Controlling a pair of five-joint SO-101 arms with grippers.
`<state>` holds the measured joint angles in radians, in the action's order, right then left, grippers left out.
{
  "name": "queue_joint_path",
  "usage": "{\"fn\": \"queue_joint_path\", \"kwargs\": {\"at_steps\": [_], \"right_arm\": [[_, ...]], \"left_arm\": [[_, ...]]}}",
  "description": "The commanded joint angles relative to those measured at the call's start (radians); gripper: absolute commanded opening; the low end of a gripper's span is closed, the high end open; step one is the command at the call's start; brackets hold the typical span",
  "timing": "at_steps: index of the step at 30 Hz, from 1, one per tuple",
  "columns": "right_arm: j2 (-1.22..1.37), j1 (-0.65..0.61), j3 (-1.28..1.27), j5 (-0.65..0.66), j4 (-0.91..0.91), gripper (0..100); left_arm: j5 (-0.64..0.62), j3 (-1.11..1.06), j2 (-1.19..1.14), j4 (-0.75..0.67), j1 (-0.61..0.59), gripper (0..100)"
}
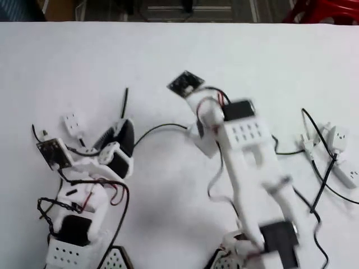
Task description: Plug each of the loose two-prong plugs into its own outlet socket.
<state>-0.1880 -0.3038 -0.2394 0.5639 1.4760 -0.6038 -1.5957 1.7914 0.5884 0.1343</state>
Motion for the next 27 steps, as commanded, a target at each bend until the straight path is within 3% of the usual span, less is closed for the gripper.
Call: {"fn": "queue_joint_path", "kwargs": {"at_steps": [1, 9, 17, 27], "right_arm": [[0.196, -0.013, 0.17, 0.06, -0.002, 25.5], [0.469, -0.012, 0.382, 0.16, -0.004, 25.5], [0.618, -0.002, 0.457, 0.247, 0.024, 25.6], [0.728, 0.015, 0.459, 0.27, -0.022, 21.2]], "left_arm": [[0.044, 0.146, -0.163, -0.002, -0.016, 2], [0.048, 0.376, -0.73, -0.002, -0.021, 2], [0.048, 0.572, -1.214, -0.002, -0.111, 2], [0.046, 0.755, -1.543, 0.008, -0.131, 2]]}}
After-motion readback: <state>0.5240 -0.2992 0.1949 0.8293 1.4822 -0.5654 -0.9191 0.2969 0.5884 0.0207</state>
